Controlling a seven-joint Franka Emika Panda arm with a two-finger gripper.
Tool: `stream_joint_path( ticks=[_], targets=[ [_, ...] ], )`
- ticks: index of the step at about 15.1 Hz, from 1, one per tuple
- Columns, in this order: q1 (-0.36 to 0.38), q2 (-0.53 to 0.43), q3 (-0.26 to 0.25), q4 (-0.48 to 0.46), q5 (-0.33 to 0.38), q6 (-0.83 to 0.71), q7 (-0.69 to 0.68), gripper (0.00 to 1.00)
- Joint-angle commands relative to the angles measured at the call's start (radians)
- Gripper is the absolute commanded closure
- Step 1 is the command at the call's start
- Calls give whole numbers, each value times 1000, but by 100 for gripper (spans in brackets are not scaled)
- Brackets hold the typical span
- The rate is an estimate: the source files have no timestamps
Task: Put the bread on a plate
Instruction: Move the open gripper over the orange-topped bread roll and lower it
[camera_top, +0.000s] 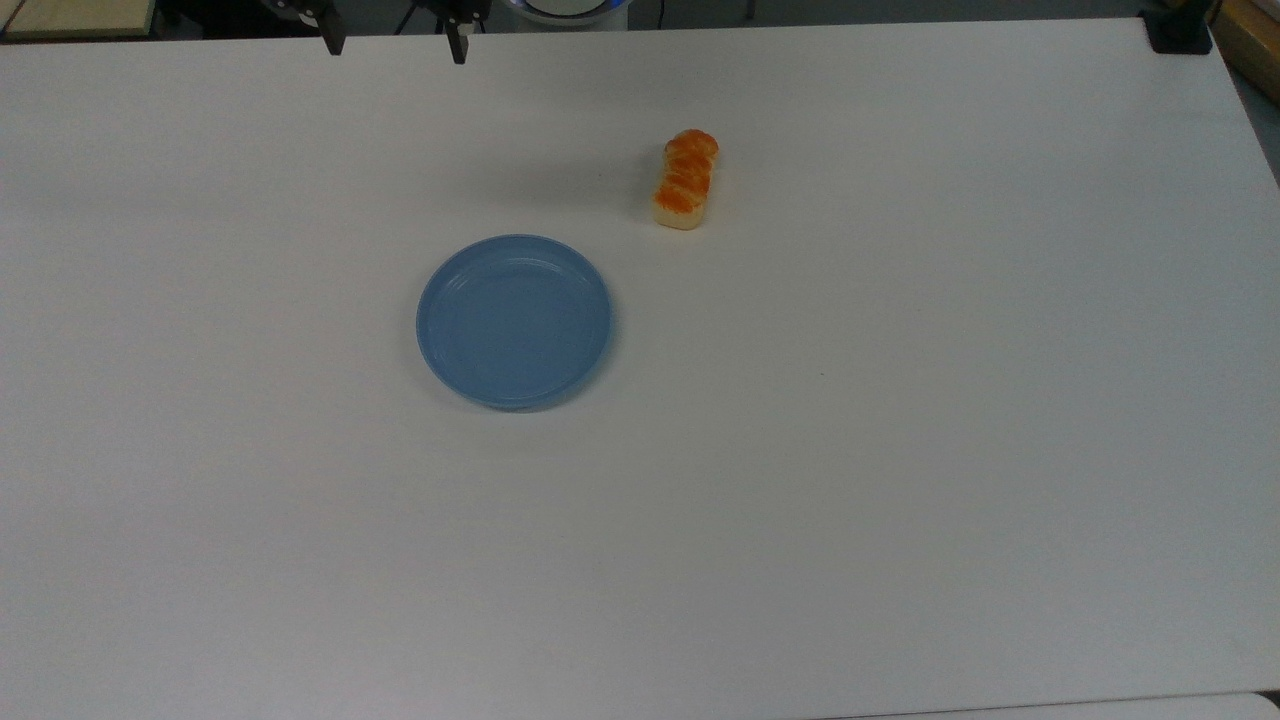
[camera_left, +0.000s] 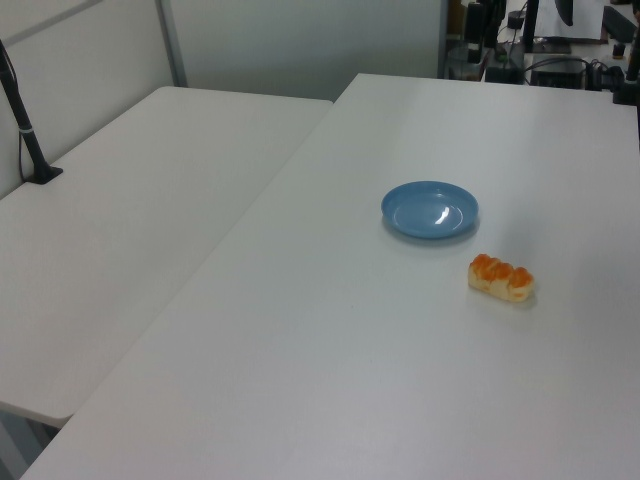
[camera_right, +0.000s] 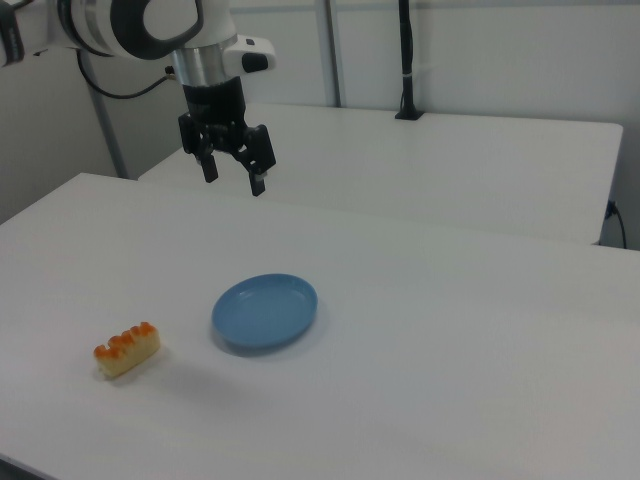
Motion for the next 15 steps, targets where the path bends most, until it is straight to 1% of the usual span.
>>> stream_joint_path(
  ticks=[1,7,9,10,12,13,14,15],
  targets=[
    [62,-15,-8,-35,7,-27,-20,0],
    [178,-17,-7,-112,7,-47,-23,0],
    [198,-17,-7,-127,7,-49,-24,0],
    [227,-20,-8,-147,7,-49,-23,0],
    [245,-24,-4,-191,7,-52,-9,0],
    [234,-26,34,-222,10,-52,35,0],
    [196,-34,101,-252,10,-37,90,0],
    [158,-37,142,-266,12,-28,103,0]
  ],
)
